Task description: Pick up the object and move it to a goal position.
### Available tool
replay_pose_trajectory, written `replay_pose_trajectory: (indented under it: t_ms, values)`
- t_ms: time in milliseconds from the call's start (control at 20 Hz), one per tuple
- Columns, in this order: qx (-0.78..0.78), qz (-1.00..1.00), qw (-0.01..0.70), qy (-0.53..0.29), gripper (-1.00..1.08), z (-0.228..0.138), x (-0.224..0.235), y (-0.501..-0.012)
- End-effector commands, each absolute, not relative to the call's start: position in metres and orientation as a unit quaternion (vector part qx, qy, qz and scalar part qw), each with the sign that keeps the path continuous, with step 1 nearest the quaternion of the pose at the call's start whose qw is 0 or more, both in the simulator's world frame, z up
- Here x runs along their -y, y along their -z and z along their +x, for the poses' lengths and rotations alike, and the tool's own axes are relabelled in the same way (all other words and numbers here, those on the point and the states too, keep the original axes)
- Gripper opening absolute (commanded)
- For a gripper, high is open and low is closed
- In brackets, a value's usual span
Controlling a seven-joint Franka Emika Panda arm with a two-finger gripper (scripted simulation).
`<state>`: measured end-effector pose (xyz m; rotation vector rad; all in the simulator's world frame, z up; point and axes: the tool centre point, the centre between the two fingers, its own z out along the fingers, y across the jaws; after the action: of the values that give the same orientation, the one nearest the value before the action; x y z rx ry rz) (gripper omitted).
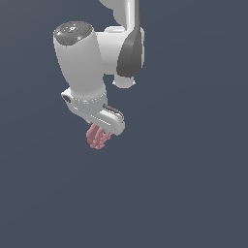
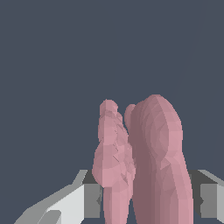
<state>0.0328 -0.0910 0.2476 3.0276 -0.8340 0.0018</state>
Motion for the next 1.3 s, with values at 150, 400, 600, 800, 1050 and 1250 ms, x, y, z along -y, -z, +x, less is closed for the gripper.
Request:
replay_pose_trajectory:
  t_ms: [150, 400, 600, 800, 1050, 1250]
  values:
    - [0.266, 0.964, 0.001, 0.000, -1.00, 0.054, 0.093, -0.280]
    - [0.265, 0.964, 0.000, 0.000, -1.00, 0.071, 0.095, -0.305]
    - [0.265, 0.964, 0.000, 0.000, -1.00, 0.083, 0.096, -0.322]
    - [0.265, 0.964, 0.000, 0.000, -1.00, 0.094, 0.097, -0.338]
    - [0.265, 0.964, 0.000, 0.000, -1.00, 0.104, 0.099, -0.352]
    - [0.265, 0.964, 0.000, 0.000, -1.00, 0.110, 0.099, -0.359]
